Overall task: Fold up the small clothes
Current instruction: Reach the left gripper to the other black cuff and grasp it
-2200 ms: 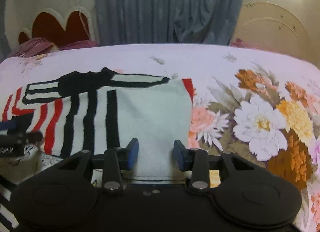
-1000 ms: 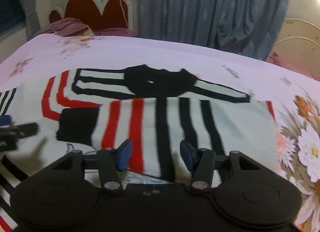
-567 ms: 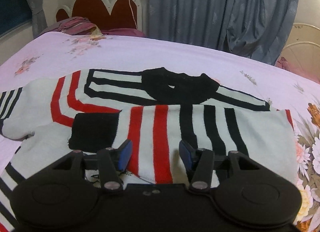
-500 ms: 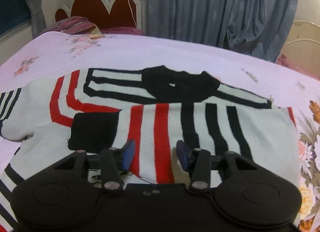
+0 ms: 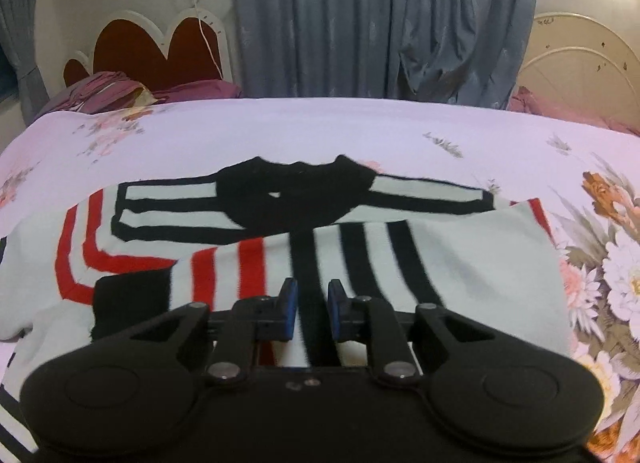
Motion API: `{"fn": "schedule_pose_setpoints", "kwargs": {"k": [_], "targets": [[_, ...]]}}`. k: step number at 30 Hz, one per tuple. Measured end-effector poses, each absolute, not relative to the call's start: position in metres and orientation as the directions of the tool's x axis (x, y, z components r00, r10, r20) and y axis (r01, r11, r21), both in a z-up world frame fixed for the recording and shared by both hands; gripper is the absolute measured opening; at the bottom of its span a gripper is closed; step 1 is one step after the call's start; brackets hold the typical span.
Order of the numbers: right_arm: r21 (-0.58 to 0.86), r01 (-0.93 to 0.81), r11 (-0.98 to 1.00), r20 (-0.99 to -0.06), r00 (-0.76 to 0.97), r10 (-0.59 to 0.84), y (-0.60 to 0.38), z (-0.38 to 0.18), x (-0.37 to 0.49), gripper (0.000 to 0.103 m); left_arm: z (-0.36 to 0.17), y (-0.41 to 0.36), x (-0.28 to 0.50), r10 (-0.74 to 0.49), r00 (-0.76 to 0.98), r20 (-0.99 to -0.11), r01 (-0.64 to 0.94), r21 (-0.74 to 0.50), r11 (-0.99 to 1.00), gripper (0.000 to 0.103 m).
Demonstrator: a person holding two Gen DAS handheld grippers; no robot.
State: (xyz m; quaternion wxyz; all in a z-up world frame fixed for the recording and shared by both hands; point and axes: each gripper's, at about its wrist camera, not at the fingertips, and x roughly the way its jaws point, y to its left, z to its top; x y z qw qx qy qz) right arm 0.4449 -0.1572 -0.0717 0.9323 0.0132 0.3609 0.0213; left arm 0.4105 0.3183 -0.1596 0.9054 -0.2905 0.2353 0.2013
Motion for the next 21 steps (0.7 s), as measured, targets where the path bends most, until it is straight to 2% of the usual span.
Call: {"fn": "schedule_pose_setpoints", "kwargs": {"k": [4, 8, 14, 16, 18, 20, 21], "targets": [[0.072, 0.001, 0.997, -0.665, 0.745, 0.047, -0.17, -0.07, 0.443, 0.018, -0.128, 0.235, 0.446, 0.099, 0.866, -0.49, -0.294, -0.34, 0.893, 0.005], [0.101, 0.025, 0.995, -0.654, 0.755, 0.047, -0.183, -0.067, 0.437, 0.018, -0.111, 0.143, 0.476, -0.036, 0.876, -0.482, -0.085, -0.226, 0.97, 0.004], [0.141, 0.115, 0.983, -0.637, 0.771, 0.001, -0.227, -0.061, 0.424, 0.019, -0.121, 0.011, 0.512, -0.184, 0.793, -0.581, 0.177, -0.07, 0.982, 0.005], [0.149, 0.141, 0.979, -0.636, 0.772, -0.014, -0.241, -0.059, 0.419, 0.019, -0.129, -0.022, 0.517, -0.233, 0.747, -0.623, 0.25, -0.061, 0.966, 0.005], [0.155, 0.168, 0.974, -0.634, 0.773, -0.033, -0.258, -0.057, 0.412, 0.023, -0.138, -0.051, 0.524, -0.26, 0.68, -0.686, 0.313, -0.049, 0.948, 0.005], [0.177, 0.184, 0.967, -0.632, 0.774, -0.032, -0.275, -0.056, 0.405, 0.031, -0.143, -0.078, 0.521, -0.254, 0.678, -0.689, 0.359, 0.009, 0.933, 0.005], [0.185, 0.189, 0.964, -0.633, 0.774, -0.031, -0.28, -0.056, 0.404, 0.038, -0.143, -0.088, 0.517, -0.255, 0.681, -0.687, 0.372, 0.025, 0.928, 0.014]]}}
